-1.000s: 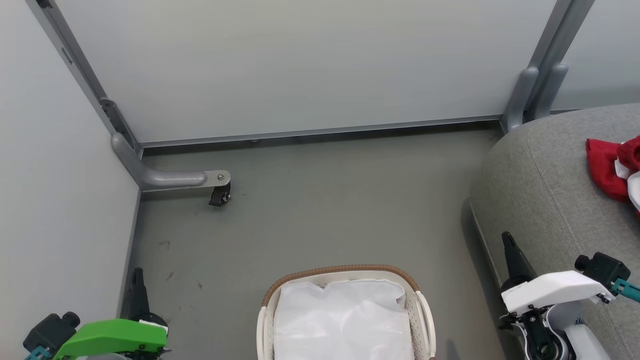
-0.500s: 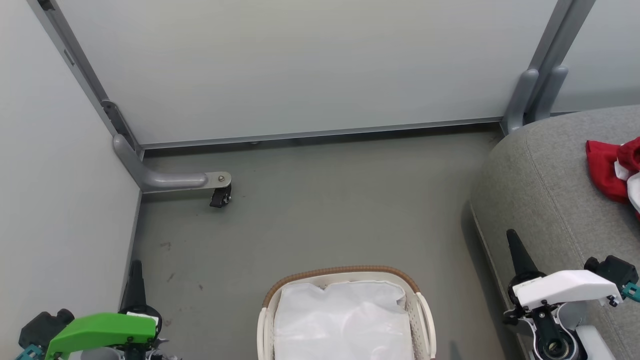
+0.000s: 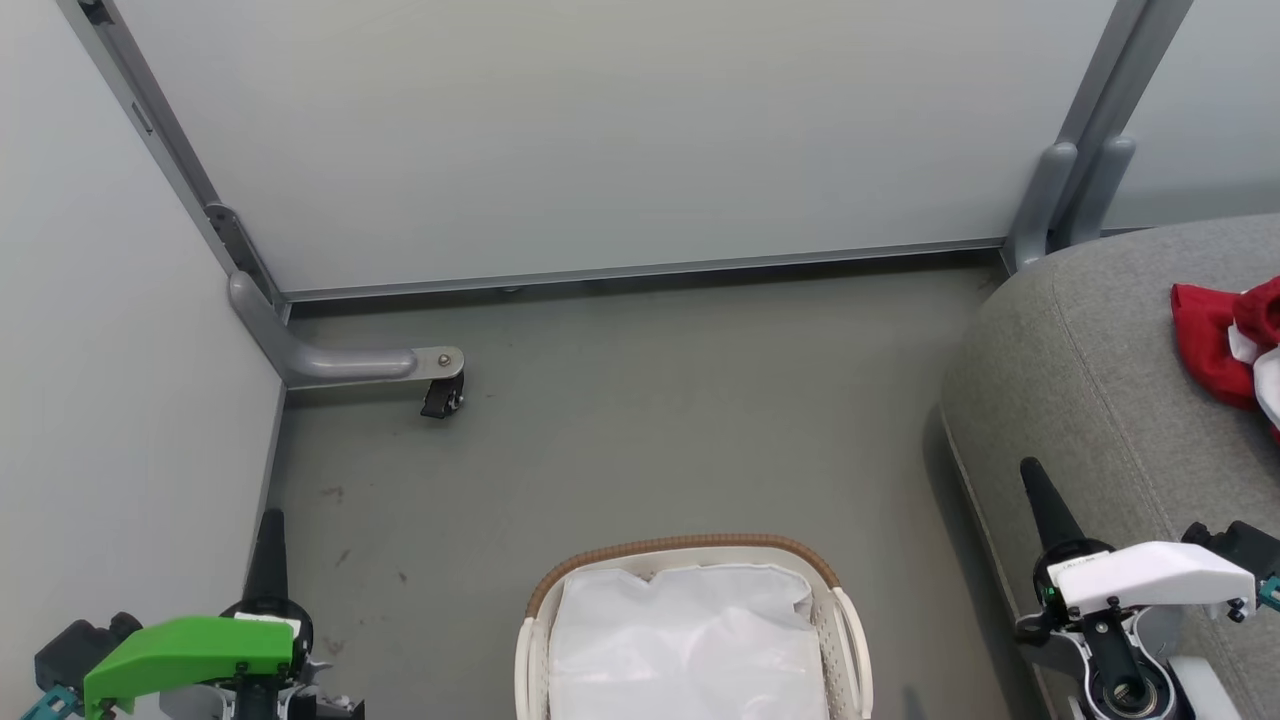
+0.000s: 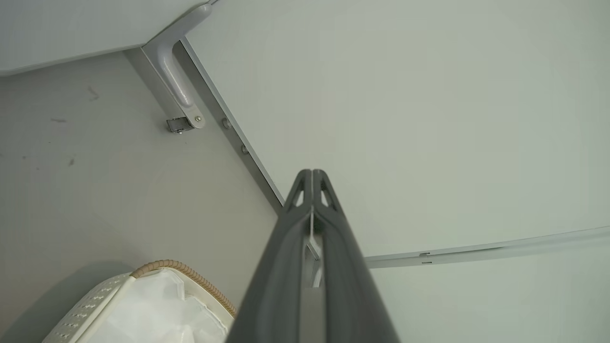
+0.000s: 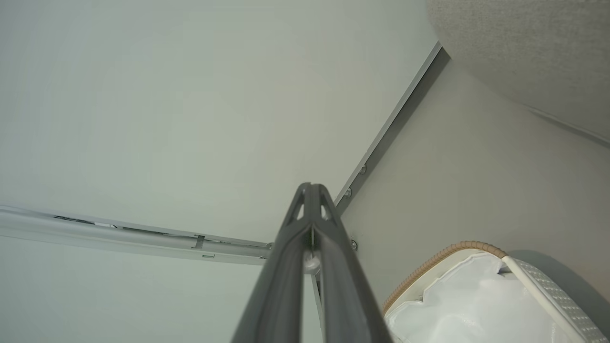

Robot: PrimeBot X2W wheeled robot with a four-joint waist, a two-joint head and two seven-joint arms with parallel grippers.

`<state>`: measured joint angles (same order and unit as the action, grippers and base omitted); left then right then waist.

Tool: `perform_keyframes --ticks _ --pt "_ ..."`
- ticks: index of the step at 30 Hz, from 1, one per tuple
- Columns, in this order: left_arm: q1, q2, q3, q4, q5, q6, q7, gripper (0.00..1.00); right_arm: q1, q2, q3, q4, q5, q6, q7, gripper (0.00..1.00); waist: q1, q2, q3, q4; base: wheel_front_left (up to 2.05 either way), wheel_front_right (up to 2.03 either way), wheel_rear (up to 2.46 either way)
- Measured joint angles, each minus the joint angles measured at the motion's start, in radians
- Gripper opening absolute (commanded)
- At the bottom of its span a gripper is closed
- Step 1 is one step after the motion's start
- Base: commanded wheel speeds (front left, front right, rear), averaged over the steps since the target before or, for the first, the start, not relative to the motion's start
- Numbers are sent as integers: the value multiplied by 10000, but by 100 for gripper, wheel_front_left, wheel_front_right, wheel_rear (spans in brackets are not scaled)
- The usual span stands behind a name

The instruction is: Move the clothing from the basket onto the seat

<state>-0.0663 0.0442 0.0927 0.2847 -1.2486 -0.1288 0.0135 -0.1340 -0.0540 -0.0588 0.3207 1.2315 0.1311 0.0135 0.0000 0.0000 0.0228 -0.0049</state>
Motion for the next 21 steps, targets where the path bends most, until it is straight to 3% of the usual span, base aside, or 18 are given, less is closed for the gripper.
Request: perform_keyframes --ticks 21 --pt "-151 10 81 -192 -1684 0 472 0 59 19 -259 -347 1749 0 458 0 0 0 -82 20 0 0 0"
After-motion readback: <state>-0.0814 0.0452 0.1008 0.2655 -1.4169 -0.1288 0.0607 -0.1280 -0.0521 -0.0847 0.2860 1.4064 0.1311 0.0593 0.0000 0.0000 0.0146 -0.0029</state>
